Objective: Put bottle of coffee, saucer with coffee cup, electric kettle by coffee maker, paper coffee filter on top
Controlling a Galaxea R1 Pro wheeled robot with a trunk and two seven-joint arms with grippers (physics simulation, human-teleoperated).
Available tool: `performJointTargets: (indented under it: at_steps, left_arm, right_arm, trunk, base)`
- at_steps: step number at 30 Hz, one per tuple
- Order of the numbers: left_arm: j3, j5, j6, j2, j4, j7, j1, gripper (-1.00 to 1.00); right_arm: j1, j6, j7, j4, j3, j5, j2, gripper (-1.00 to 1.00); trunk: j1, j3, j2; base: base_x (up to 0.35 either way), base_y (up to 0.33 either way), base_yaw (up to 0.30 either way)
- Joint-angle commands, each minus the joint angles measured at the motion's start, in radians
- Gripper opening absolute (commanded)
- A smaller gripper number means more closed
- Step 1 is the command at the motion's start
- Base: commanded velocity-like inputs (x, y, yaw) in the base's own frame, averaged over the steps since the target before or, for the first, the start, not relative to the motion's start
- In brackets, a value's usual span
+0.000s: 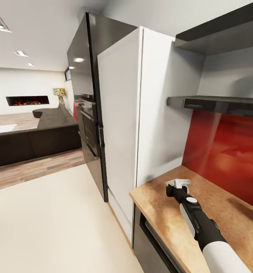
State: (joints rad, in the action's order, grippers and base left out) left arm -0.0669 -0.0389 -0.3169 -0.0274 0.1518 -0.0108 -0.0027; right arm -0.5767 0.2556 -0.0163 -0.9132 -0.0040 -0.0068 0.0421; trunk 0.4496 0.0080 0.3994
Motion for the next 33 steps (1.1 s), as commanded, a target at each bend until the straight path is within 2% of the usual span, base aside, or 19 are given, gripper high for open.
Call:
performJointTargets:
  at_steps: [1, 6, 10, 19, 33]
  left_arm:
    - [-0.006, -0.002, -0.003, 0.001, -0.002, 0.002, 0.0, 1.0]
    - [-0.007, -0.004, 0.006, 0.003, -0.006, 0.002, 0.0, 1.0]
    - [-0.007, -0.004, 0.074, 0.004, -0.007, 0.002, 0.001, 1.0]
    - [-0.008, 0.0, 0.086, 0.004, -0.006, 0.0, 0.001, 1.0]
    - [-0.008, 0.001, 0.087, 0.003, -0.006, 0.0, 0.001, 1.0]
  right_arm:
    - [0.0, 0.013, -0.002, -0.001, 0.0, -0.002, 0.0, -1.0]
    - [0.0, 0.047, -0.002, -0.001, 0.001, -0.002, 0.0, -1.0]
    - [0.0, 0.076, -0.002, -0.001, 0.001, -0.004, 0.0, -1.0]
    - [0.0, 0.079, -0.002, -0.001, 0.001, -0.004, -0.001, -1.0]
    - [0.0, 0.079, -0.002, -0.001, 0.001, -0.003, -0.001, -1.0]
  trunk:
    - [0.0, 0.001, 0.001]
    - [0.0, 0.009, 0.001]
    - [0.0, 0.014, 0.001]
    - [0.0, 0.017, 0.001]
    - [0.0, 0.017, 0.001]
  base:
    - [0.0, 0.0, 0.0]
    - [0.0, 0.0, 0.0]
    - [0.0, 0.0, -0.044]
    - [-0.018, 0.0, -0.136]
    - [-0.314, 0.044, -0.157]
